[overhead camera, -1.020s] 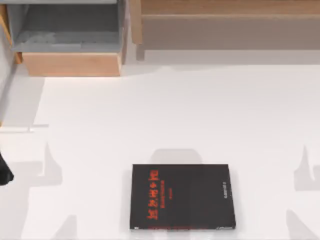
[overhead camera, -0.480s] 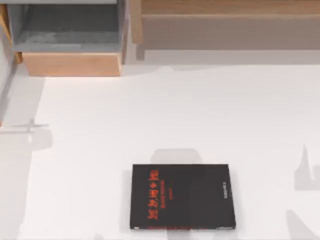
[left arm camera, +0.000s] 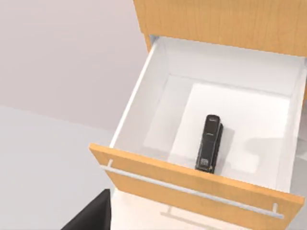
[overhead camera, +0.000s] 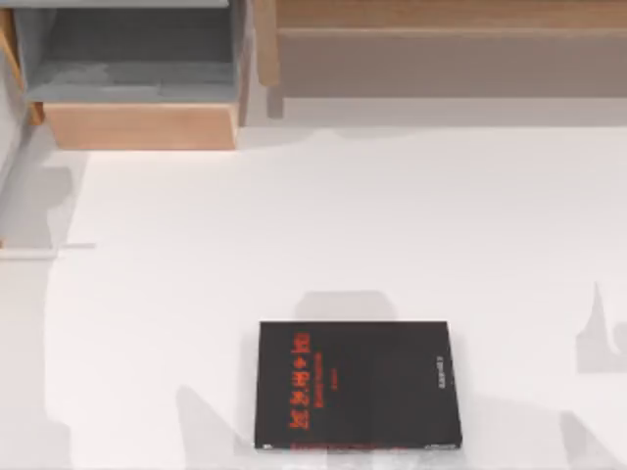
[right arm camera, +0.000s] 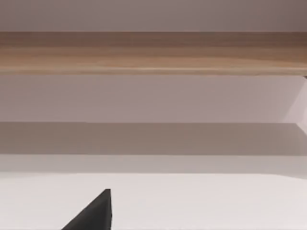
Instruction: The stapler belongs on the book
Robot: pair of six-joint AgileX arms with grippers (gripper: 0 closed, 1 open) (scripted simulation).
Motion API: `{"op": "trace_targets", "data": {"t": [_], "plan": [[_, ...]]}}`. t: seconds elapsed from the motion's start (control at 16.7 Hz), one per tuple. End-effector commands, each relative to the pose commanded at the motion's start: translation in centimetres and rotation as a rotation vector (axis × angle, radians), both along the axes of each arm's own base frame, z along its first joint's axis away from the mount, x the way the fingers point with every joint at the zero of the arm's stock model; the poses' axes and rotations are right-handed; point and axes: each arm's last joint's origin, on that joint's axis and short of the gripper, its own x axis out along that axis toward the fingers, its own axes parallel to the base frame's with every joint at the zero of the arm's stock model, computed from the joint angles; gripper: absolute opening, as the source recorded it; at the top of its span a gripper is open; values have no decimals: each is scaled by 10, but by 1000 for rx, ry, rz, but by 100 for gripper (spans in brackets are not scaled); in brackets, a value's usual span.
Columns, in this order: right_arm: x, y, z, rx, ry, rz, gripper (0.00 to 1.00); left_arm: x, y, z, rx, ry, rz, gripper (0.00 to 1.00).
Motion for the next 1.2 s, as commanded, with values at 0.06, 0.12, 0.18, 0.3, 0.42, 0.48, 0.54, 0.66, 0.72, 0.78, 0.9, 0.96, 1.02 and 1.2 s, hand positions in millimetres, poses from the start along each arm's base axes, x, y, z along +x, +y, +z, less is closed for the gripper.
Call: {"op": "trace_targets", "data": {"t": [0.06, 0.12, 0.18, 0.3, 0.42, 0.48, 0.54, 0.66, 0.72, 0.78, 0.9, 0.96, 1.02, 1.2], "plan": [[0, 0, 0, 0, 0, 0, 100, 18, 8, 4, -7, 52, 8, 100], [0, 0, 0, 0, 0, 0, 100, 36, 17, 7, -16, 105, 14, 100], [0, 0, 0, 0, 0, 0, 100, 55, 26, 6, -26, 157, 15, 100], [0, 0, 0, 0, 0, 0, 100, 93, 44, -3, -51, 259, 13, 100], [0, 0, 0, 0, 0, 0, 100, 130, 62, -22, -80, 359, 2, 100], [0, 0, 0, 0, 0, 0, 100, 148, 70, -35, -96, 406, -6, 100], [0, 0, 0, 0, 0, 0, 100, 164, 77, -48, -111, 450, -15, 100], [0, 0, 0, 0, 0, 0, 100, 192, 90, -77, -142, 530, -35, 100], [0, 0, 0, 0, 0, 0, 100, 204, 95, -93, -157, 566, -47, 100], [0, 0, 0, 0, 0, 0, 100, 215, 99, -109, -172, 601, -59, 100], [0, 0, 0, 0, 0, 0, 100, 234, 105, -140, -201, 660, -86, 100], [0, 0, 0, 0, 0, 0, 100, 242, 107, -156, -215, 687, -99, 100], [0, 0, 0, 0, 0, 0, 100, 249, 108, -171, -229, 711, -113, 100], [0, 0, 0, 0, 0, 0, 100, 266, 109, -211, -265, 768, -152, 100]]}}
